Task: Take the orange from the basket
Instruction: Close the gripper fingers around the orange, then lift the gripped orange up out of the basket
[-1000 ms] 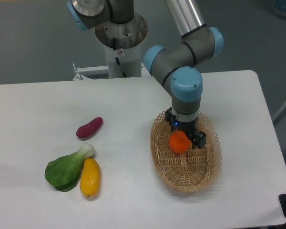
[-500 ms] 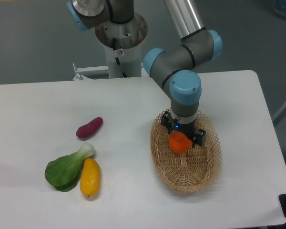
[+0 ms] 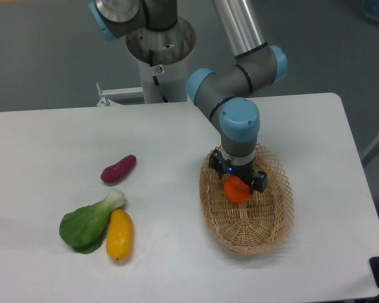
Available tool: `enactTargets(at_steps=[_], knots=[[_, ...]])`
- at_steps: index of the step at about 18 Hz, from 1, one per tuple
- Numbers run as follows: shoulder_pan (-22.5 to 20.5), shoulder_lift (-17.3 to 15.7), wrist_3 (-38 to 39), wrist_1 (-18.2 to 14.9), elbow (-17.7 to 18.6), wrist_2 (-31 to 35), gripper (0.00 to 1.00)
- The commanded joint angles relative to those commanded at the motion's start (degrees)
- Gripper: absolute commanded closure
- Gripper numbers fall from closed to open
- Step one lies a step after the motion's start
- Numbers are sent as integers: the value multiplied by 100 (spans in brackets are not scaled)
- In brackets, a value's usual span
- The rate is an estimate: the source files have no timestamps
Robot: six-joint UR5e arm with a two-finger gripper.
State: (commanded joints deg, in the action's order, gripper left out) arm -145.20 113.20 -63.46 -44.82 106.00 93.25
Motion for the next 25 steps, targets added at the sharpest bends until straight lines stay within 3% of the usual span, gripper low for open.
enactTargets(at_steps=[1,8,12,14,16,19,21,25], knots=[[0,-9,0,0,-9,-9,29],[0,0,-44,9,-166,-18,34],[35,-105,-70,-149,-851,-44,31],[114,-149,-27,-560,-1185,-79,31],[158,-202,-9,-1262,-1773,-280,31],[351,-202,0,-1896,-2328,-343,31],[465,-272,17,-2109,-2452,-387,31],[738,-281,702,-2074,-2645,-615,33]])
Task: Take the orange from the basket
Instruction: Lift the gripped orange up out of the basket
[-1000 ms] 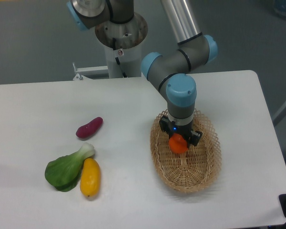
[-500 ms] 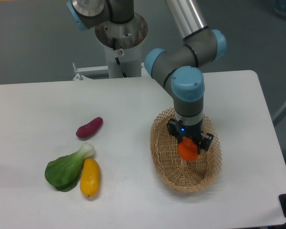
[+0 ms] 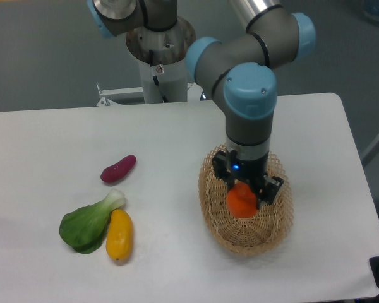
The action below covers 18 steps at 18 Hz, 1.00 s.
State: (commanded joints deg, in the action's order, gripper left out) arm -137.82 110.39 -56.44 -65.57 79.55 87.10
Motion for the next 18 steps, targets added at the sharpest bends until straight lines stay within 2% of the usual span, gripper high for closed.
enactTargets(at_steps=[5,18], knots=[[97,35,309,18,-18,-18,34],[97,-79,274,18,-27,-27,37]])
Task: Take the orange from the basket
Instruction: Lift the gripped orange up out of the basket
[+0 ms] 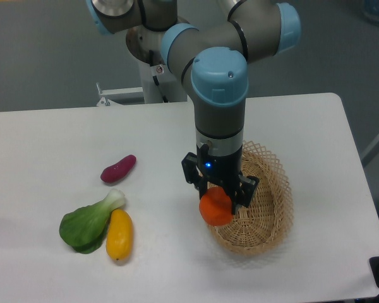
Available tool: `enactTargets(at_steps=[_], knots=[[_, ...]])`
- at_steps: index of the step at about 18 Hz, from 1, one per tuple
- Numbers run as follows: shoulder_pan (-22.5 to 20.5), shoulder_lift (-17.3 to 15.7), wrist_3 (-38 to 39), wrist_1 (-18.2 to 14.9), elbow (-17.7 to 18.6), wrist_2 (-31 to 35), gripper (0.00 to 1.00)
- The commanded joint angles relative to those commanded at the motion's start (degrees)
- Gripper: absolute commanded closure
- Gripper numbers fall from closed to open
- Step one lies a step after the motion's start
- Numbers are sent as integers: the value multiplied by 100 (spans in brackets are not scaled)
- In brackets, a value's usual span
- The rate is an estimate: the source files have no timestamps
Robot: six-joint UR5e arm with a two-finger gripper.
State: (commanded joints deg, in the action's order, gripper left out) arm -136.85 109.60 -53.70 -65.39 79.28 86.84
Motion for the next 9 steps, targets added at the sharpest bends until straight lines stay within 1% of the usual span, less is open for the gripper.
enactTargets(at_steps=[9], knots=[[0,9,-18,0,9,9,36]])
